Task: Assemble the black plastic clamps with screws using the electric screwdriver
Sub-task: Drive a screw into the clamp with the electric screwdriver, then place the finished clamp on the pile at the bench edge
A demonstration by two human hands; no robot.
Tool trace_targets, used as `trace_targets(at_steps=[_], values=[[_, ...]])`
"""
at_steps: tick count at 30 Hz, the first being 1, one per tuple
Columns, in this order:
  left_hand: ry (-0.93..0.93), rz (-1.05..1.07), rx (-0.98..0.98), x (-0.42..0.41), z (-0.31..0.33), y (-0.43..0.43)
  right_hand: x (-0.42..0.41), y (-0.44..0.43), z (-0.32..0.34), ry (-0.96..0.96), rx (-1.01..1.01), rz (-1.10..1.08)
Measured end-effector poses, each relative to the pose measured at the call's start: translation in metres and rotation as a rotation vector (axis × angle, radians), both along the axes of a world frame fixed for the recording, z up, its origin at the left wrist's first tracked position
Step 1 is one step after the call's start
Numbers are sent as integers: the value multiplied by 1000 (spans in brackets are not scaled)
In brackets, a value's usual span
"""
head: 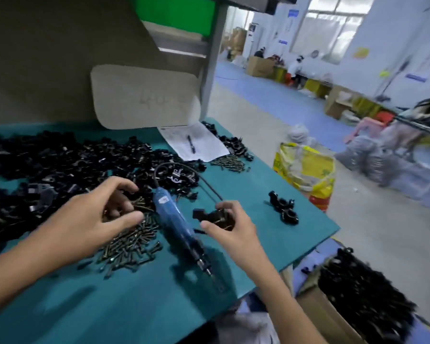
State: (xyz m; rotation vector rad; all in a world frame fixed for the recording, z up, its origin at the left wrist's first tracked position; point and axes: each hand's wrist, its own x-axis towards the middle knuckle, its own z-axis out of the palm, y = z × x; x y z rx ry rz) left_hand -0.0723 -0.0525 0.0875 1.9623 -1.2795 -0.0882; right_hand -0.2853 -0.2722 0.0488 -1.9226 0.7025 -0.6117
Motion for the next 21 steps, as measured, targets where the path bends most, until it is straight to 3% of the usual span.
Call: trace_targets(at_steps=[5, 7, 10, 15, 18, 21], values=[[-37, 115, -34, 79, -40, 7, -65, -88, -36, 286, -297, -455], [22, 174, -14, 115, -60, 13, -80, -109, -51, 388, -404, -544], [77, 228, 2, 166, -93, 25, -85, -132, -70, 528, -485, -548], [92, 274, -35, 186, -124, 47, -65, -171, -60, 500, -308, -422], [99, 325, -24, 181, -118, 55, -42, -188, -54, 440, -293, -390], [20, 450, -45, 163, -94, 65, -26, -203, -47, 504, -284, -368]])
